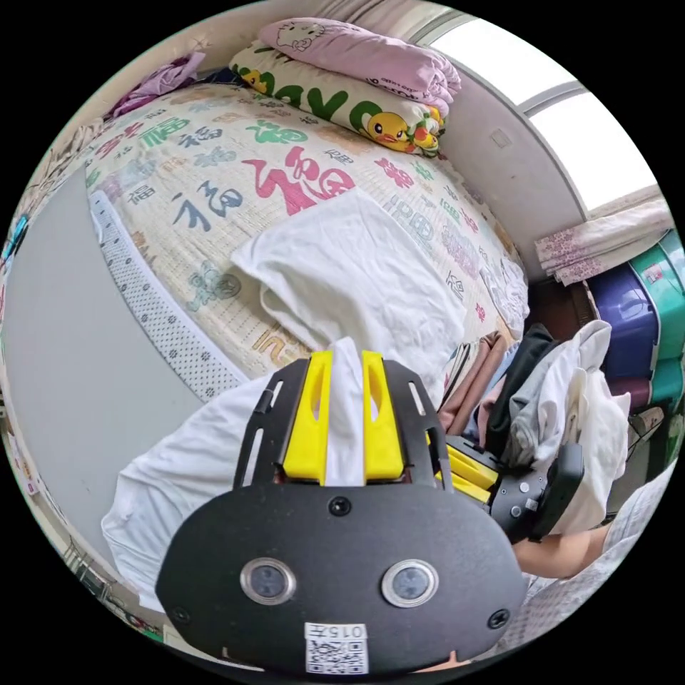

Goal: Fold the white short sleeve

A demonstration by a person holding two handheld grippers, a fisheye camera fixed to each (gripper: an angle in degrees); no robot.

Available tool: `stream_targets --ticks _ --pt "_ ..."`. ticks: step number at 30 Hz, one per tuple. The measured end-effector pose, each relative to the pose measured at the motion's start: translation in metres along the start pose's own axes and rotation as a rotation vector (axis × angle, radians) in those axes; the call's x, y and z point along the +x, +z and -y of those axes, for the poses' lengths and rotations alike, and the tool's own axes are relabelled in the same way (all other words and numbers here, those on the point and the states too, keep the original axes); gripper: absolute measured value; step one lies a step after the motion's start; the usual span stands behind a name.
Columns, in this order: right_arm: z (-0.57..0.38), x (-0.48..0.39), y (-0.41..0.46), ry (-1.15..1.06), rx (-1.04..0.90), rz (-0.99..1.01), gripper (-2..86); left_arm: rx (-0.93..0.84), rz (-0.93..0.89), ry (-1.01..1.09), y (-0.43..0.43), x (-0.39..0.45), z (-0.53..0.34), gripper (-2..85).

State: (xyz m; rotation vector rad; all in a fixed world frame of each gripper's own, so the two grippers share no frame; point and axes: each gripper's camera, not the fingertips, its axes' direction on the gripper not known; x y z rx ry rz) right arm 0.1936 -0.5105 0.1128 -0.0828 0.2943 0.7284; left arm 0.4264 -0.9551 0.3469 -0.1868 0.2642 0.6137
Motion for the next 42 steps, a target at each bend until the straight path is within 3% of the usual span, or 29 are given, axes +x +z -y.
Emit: stream_targets --ticks 10,16,24,29,33,37,42 --pt "0.004 0.006 0.011 -0.103 -0.044 0.01 6.0 -0.074 0.074 -0.02 0.056 -0.003 0.024 4.2" --pt "0.004 0.009 -0.012 -0.127 0.032 0.076 0.0 0.081 0.0 -0.083 0.022 -0.024 -0.001 0.5" --pt "-0.014 -0.027 -0.061 -0.441 0.1 0.148 -0.4 0.353 0.026 -0.289 -0.063 -0.071 -0.142 0.0" --pt "-0.034 -0.047 -0.045 -0.571 -0.036 0.201 0.5 0.276 0.044 -0.424 -0.049 -0.092 -0.226 0.9" --pt "-0.042 -0.043 -0.02 -0.566 -0.215 0.231 5.9 0.148 0.059 -0.522 -0.029 -0.112 -0.27 4.3" --pt "-0.03 -0.019 -0.028 -0.46 -0.181 0.298 6.9 0.21 0.066 -0.553 -0.045 -0.127 -0.276 6.1" --pt "0.006 0.004 -0.026 -0.296 -0.13 0.355 7.8 0.285 0.005 -0.466 -0.041 -0.15 -0.219 7.5"
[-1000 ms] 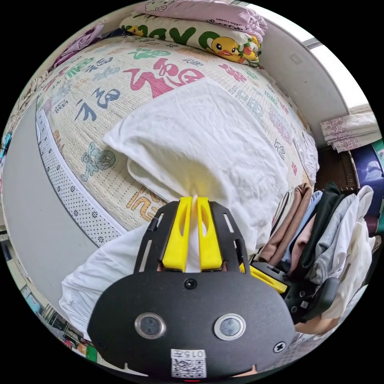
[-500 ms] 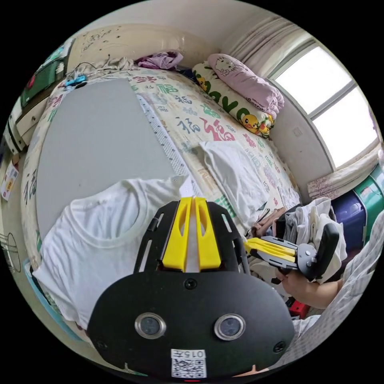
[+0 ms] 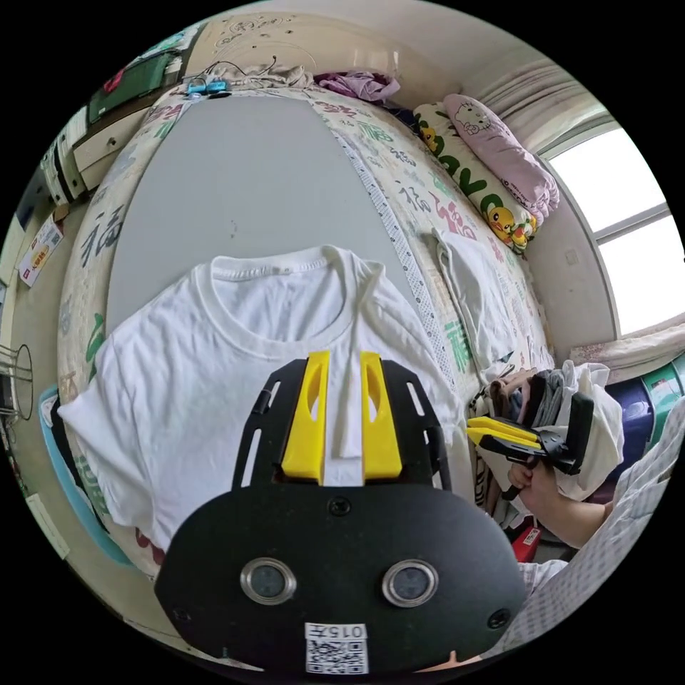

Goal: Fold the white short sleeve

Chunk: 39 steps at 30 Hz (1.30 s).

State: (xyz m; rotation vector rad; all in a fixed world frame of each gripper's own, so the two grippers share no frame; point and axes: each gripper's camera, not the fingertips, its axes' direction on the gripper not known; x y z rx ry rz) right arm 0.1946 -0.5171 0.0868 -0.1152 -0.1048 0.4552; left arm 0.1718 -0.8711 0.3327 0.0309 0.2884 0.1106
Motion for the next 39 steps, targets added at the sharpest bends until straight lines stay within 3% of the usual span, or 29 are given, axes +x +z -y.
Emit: stream_targets --ticks 8,12,19,23,27,35,39 --pt "0.021 0.016 0.011 0.071 -0.019 0.011 4.2 -0.127 0.021 0.129 0.062 0.024 0.063 4.2" --pt "0.025 0.015 0.01 0.072 0.008 -0.039 1.2 -0.128 0.06 0.176 0.069 0.034 0.074 0.8" --pt "0.028 0.01 0.014 0.03 -0.014 -0.071 1.9 -0.126 0.087 0.193 0.075 0.036 0.078 2.0" --pt "0.019 -0.014 0.0 -0.18 0.026 -0.198 4.9 -0.084 0.084 0.154 0.047 0.028 0.06 5.8" --pt "0.018 -0.04 0.01 -0.367 -0.052 -0.095 7.4 -0.195 0.055 0.141 0.032 0.027 0.015 6.7" --pt "0.022 -0.06 0.051 -0.417 -0.181 -0.21 4.9 -0.266 0.013 -0.034 0.045 0.006 -0.035 6.7" --pt "0.017 -0.065 0.05 -0.421 -0.167 -0.217 1.2 -0.255 0.033 0.001 0.044 0.009 -0.036 1.6"
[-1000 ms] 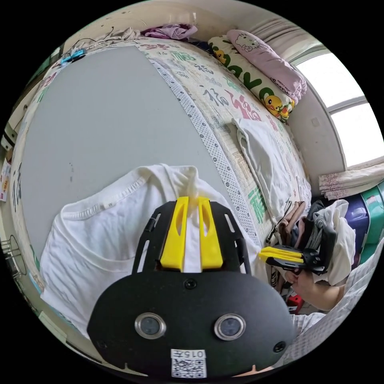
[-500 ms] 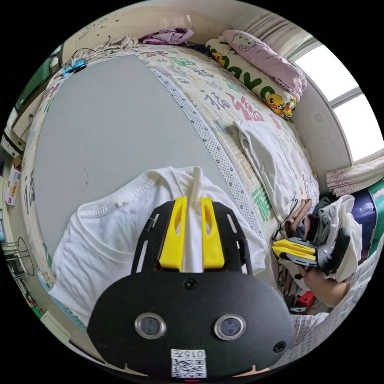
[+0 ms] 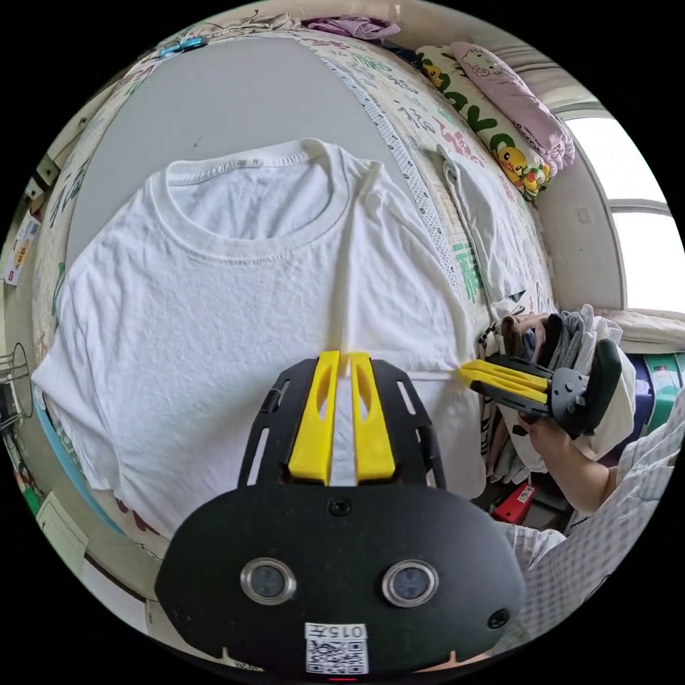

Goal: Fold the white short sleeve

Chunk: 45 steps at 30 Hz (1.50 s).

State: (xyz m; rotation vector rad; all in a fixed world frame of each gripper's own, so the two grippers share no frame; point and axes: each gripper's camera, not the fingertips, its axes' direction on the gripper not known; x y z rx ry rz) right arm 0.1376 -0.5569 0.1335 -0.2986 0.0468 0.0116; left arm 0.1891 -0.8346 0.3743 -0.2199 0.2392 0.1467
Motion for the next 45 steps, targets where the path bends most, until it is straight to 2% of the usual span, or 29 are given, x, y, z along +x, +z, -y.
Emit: stream_targets --ticks 8,17,22,28,32,36,41,45 --pt "0.004 -0.016 0.008 -0.056 0.006 -0.009 0.1 0.045 0.009 -0.022 -0.018 0.001 -0.005 -0.3" --pt "0.013 -0.02 0.022 -0.072 -0.041 -0.009 -0.1 -0.007 0.087 -0.04 -0.009 0.002 -0.013 0.2" --pt "0.014 0.001 -0.003 0.067 0.076 -0.076 1.0 0.036 0.132 -0.044 -0.032 0.009 -0.018 1.2" --pt "0.034 0.031 0.022 0.195 0.041 -0.008 7.0 0.132 0.049 0.038 -0.047 0.026 0.021 1.6" --pt "0.043 0.035 0.039 0.201 0.008 0.048 4.6 0.177 0.018 0.054 -0.037 0.029 0.063 1.0" --pt "0.046 0.036 0.046 0.195 0.007 0.037 1.7 0.113 0.004 0.066 -0.015 0.034 0.091 0.1" --pt "0.049 0.03 0.058 0.177 0.002 -0.015 0.4 0.119 0.055 0.082 -0.013 0.041 0.092 -0.5" --pt "0.055 0.02 0.071 0.152 -0.01 -0.05 1.1 0.143 0.016 0.054 -0.018 0.032 0.083 -0.5"
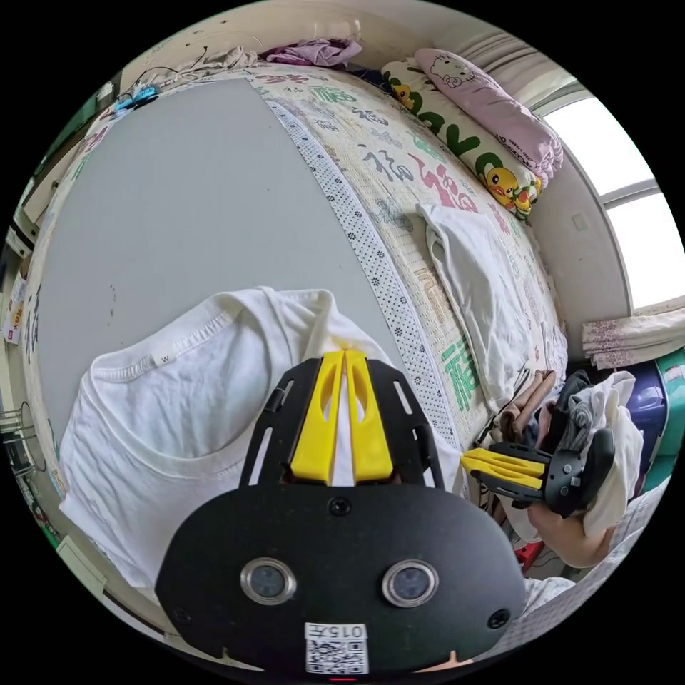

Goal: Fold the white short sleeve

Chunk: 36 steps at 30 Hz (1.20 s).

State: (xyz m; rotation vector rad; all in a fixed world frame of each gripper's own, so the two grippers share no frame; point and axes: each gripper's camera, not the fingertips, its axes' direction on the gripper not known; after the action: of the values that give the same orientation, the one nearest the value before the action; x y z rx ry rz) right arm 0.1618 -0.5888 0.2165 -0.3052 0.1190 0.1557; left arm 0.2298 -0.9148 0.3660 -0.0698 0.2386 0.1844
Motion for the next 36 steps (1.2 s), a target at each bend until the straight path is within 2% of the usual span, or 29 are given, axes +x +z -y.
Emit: stream_targets --ticks 6,9,12,17,22,25,27,30,33,36 --pt "-0.005 -0.011 -0.002 0.093 0.053 -0.047 5.2 0.07 -0.036 -0.036 -0.048 -0.013 -0.045 0.7" --pt "-0.005 -0.038 -0.001 0.016 0.096 0.013 3.8 0.034 0.008 -0.067 -0.067 -0.022 -0.09 0.6" --pt "0.002 -0.068 0.019 -0.064 0.057 0.071 2.2 -0.031 0.0 -0.069 -0.069 -0.03 -0.128 0.1" --pt "0.005 -0.096 0.062 -0.041 -0.03 -0.043 -0.4 -0.105 0.04 -0.068 -0.064 -0.047 -0.161 -0.4" --pt "0.006 -0.107 0.081 -0.017 -0.032 -0.052 -0.9 -0.092 0.086 0.038 -0.074 -0.049 -0.178 -0.6" --pt "0.008 -0.119 0.083 0.025 -0.049 -0.126 -0.9 -0.09 0.111 0.05 -0.083 -0.051 -0.189 -0.5" --pt "0.004 -0.136 0.074 0.033 -0.014 -0.168 -0.7 -0.025 0.035 -0.008 -0.103 -0.067 -0.209 -0.1" --pt "-0.002 -0.165 0.062 0.007 0.045 -0.113 -0.5 0.113 -0.061 -0.115 -0.142 -0.096 -0.256 0.9" --pt "0.001 -0.207 0.063 -0.054 0.088 -0.071 -0.5 0.198 -0.068 -0.262 -0.177 -0.135 -0.319 2.2" --pt "0.024 -0.254 0.085 -0.127 0.023 -0.017 -0.4 0.248 -0.042 -0.432 -0.205 -0.187 -0.384 3.3"
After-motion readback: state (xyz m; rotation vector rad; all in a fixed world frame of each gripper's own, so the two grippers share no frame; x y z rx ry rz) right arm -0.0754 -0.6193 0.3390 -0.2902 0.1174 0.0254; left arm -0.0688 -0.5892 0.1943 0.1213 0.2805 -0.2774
